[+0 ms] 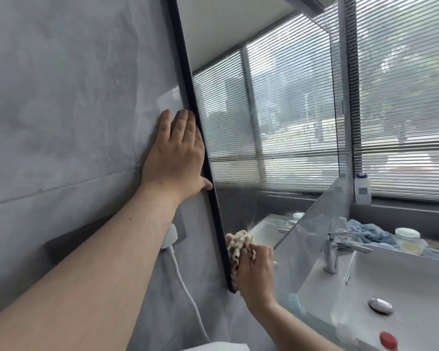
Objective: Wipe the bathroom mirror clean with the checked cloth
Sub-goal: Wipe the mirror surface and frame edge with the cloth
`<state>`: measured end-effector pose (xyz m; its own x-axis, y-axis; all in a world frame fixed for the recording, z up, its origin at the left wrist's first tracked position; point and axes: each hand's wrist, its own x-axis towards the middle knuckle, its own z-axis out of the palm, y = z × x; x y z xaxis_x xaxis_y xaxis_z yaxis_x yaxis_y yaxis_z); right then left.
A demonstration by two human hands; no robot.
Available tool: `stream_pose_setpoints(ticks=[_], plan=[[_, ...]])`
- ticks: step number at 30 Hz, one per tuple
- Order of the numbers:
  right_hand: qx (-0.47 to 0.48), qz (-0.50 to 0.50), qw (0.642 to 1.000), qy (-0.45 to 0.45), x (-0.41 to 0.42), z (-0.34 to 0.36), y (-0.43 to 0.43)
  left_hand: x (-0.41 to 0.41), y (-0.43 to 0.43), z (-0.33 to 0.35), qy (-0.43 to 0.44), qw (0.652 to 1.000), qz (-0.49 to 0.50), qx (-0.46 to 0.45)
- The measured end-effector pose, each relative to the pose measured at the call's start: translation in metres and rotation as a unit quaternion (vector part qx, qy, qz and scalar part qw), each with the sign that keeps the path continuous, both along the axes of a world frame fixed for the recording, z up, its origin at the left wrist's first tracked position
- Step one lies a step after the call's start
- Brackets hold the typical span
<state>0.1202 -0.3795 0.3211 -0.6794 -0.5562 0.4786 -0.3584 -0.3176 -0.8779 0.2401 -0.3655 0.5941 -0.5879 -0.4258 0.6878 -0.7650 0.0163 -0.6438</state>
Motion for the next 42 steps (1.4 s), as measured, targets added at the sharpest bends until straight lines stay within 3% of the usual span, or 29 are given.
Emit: stream_pose_setpoints(ticks=[5, 14, 19, 24, 31, 34, 38, 42], plan=[[0.016, 0.02, 0.999, -0.023, 0.007, 0.013, 0.014, 0.001, 0.002, 0.0, 0.001, 1.0, 0.001, 0.011], [-0.085, 0.038, 0.995, 0.039, 0.007, 0.152, 0.006, 0.002, 0.001, -0.002, -0.008, 1.0, -0.003, 0.019], [-0.03, 0.024, 0.999, 0.027, 0.006, 0.086, 0.006, 0.003, 0.002, -0.004, -0.005, 1.0, -0.007, 0.022], [0.061, 0.002, 0.997, -0.041, 0.004, -0.004, 0.011, 0.003, 0.002, -0.005, -0.006, 1.0, -0.011, 0.019], [0.088, -0.003, 0.994, -0.063, 0.005, -0.008, 0.014, 0.004, 0.0, -0.005, -0.005, 1.0, -0.01, 0.017], [0.058, 0.0, 0.996, -0.066, 0.003, 0.022, 0.013, 0.004, -0.001, -0.005, -0.004, 1.0, -0.011, 0.012], [0.012, -0.025, 0.999, -0.025, -0.003, 0.117, 0.002, 0.003, -0.002, -0.005, -0.005, 1.0, -0.008, 0.012], [-0.093, -0.035, 0.994, 0.04, -0.004, 0.198, -0.007, 0.003, -0.003, -0.006, 0.005, 1.0, -0.011, 0.013]])
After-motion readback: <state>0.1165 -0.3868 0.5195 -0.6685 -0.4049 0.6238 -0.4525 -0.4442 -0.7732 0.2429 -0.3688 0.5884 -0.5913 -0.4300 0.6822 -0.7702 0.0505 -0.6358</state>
